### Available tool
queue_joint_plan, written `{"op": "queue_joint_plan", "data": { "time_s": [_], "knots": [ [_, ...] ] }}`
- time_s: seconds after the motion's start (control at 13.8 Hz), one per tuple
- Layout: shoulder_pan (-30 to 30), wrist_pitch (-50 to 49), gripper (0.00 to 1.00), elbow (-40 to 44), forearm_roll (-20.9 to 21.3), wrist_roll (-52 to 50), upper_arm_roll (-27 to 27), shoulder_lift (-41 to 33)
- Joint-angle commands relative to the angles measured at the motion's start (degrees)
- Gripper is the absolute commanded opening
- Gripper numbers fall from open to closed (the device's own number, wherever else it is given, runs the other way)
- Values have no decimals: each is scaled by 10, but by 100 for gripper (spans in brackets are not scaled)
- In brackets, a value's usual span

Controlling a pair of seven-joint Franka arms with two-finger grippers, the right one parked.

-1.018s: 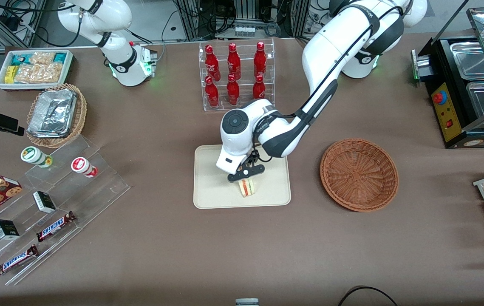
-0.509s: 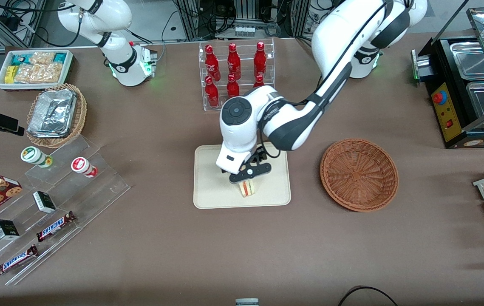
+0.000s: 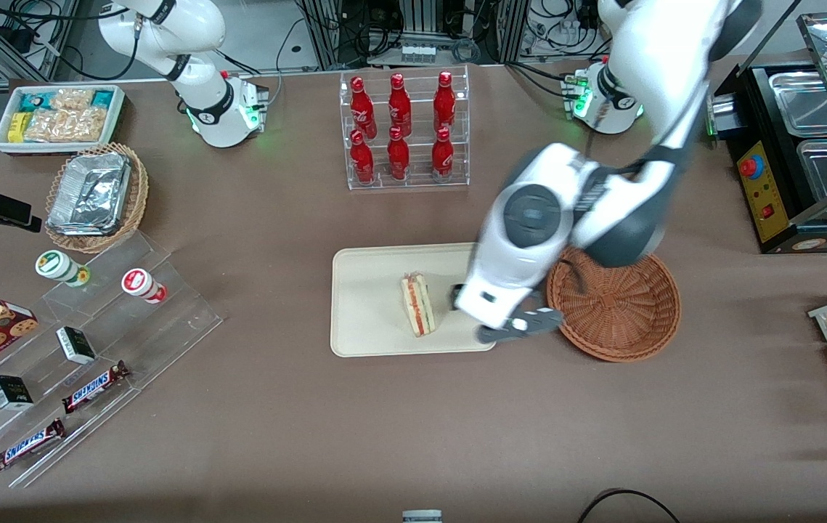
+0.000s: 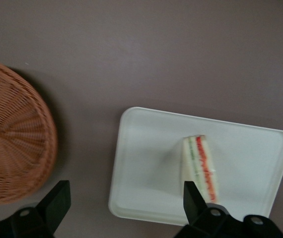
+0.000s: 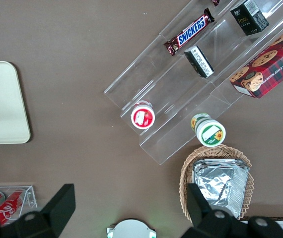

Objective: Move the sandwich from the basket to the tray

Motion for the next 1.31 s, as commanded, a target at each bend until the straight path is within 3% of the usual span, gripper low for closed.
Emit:
{"op": "queue_joint_plan", "data": {
  "time_s": [0.0,0.65,0.95,1.24],
  "knots": [
    [57,-22,100,-72,-18,94,-4,-65],
    [182,-31,100,-268,-33,358,7,-270],
    [161,-104,100,-284,-73,468,107,-332],
    [161,-152,100,-276,-85,474,151,-376]
  ]
}}
